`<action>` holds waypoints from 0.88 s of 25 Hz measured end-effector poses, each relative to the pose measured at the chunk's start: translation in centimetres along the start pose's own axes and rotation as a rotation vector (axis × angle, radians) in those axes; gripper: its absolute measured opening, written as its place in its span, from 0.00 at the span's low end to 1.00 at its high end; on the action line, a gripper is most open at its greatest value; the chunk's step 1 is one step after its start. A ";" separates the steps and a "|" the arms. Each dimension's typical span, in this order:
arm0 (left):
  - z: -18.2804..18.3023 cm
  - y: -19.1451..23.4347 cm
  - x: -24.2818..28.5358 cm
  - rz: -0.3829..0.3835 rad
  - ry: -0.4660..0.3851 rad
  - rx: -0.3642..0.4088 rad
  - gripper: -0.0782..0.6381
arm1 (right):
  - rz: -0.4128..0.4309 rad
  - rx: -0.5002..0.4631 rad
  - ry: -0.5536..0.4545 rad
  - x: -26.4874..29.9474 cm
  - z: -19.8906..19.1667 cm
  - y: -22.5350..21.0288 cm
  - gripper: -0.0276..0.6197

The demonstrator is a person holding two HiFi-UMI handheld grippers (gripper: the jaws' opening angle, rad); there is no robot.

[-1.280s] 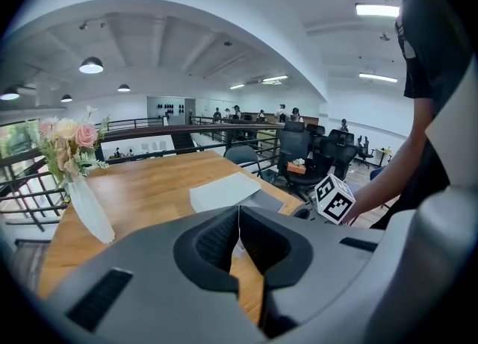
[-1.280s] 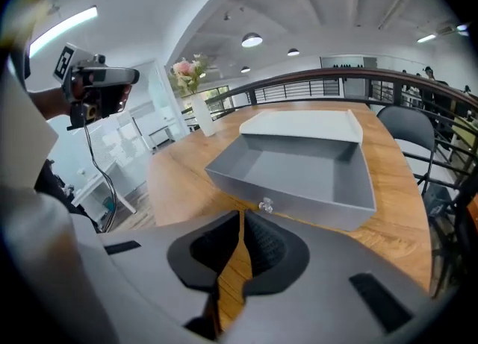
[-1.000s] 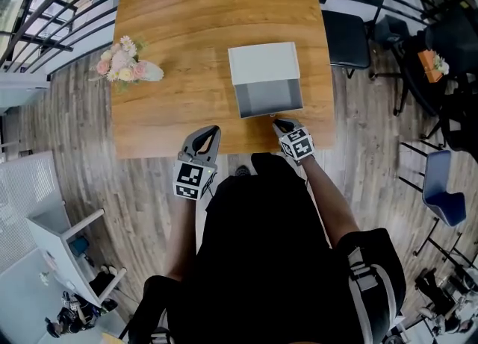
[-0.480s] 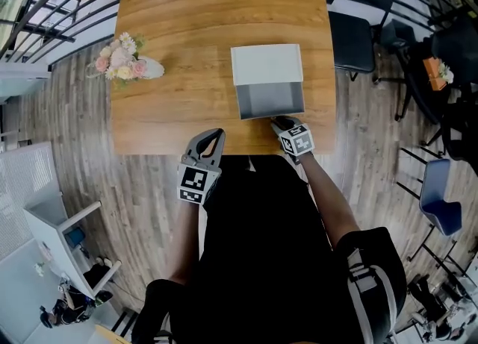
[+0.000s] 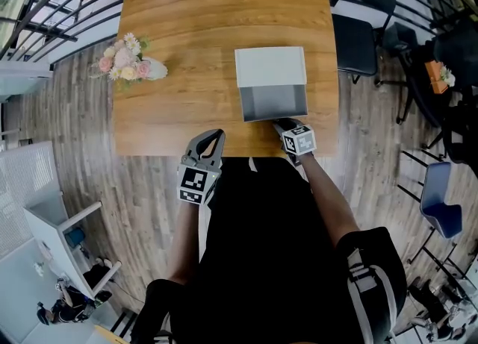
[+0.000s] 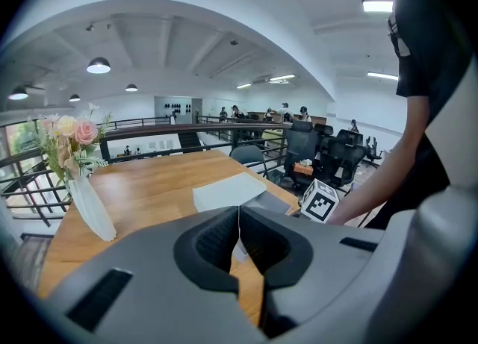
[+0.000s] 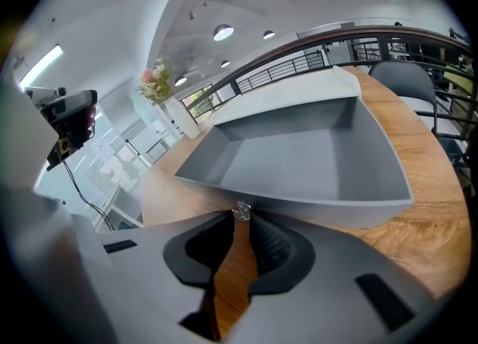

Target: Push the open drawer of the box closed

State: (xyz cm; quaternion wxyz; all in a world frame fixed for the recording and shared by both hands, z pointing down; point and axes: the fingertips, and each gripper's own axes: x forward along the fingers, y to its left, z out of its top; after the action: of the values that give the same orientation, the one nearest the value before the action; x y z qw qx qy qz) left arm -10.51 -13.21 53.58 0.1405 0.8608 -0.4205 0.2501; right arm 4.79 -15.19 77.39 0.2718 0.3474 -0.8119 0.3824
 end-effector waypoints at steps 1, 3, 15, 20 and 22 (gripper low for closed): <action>0.2 0.1 0.1 0.000 -0.004 0.001 0.14 | -0.003 -0.004 0.000 0.0 0.0 0.0 0.17; 0.5 0.3 0.4 -0.002 -0.012 0.003 0.14 | -0.008 -0.021 -0.002 0.1 0.2 0.0 0.17; -0.1 1.2 0.8 -0.017 0.009 -0.002 0.14 | 0.017 -0.028 -0.035 0.2 1.5 0.5 0.16; 0.8 1.7 1.0 -0.020 -0.017 0.010 0.14 | 0.002 -0.020 -0.037 0.4 1.8 0.2 0.16; 0.6 2.0 1.1 -0.024 -0.005 0.008 0.14 | -0.004 -0.014 -0.040 0.5 2.1 0.1 0.16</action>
State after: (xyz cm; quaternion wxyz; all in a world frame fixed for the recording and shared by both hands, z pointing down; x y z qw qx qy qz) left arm -11.35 -15.39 53.72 0.1389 0.8669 -0.4096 0.2479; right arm 4.04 -16.97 76.49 0.2587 0.3550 -0.8190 0.3693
